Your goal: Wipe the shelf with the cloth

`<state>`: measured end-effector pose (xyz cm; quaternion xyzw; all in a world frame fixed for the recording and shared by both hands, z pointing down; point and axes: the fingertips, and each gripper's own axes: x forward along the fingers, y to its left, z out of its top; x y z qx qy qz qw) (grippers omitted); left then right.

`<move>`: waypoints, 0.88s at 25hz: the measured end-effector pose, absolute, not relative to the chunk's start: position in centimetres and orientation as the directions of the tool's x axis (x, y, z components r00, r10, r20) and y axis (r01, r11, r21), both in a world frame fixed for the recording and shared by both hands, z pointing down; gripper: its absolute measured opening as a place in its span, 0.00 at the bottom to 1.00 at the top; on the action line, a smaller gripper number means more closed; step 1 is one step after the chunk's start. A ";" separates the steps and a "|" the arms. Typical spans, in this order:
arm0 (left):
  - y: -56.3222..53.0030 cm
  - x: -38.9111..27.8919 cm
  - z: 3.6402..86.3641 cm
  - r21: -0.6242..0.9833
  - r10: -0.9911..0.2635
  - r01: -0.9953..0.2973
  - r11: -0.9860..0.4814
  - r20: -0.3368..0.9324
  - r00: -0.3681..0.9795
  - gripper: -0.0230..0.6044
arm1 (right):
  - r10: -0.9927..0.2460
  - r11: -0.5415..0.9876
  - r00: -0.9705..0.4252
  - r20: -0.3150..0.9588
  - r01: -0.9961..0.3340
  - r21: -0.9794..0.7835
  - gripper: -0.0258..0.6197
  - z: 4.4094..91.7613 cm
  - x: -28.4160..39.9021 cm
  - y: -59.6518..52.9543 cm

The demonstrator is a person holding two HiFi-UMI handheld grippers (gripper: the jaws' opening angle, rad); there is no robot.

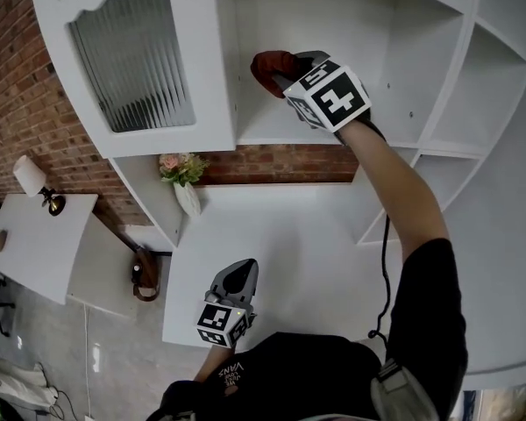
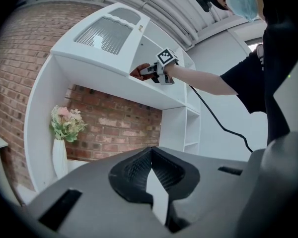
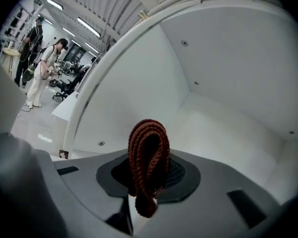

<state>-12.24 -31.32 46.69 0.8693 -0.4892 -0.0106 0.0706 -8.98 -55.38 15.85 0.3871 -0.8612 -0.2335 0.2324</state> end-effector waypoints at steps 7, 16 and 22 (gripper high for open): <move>-31.0 -13.1 47.4 0.157 -0.883 -0.878 -0.452 0.058 0.465 0.05 | -0.754 0.648 -0.544 0.369 -0.518 0.558 0.18 18.3 -11.1 -60.0; -30.0 -15.5 48.3 0.178 -0.926 -0.918 -0.354 0.072 0.370 0.05 | -0.734 0.679 -0.484 0.477 -0.496 0.542 0.18 21.5 -12.9 -63.6; -29.4 -15.9 48.4 0.174 -0.934 -0.927 -0.332 0.078 0.349 0.05 | -0.739 0.673 -0.440 0.509 -0.499 0.546 0.18 22.6 -12.0 -64.7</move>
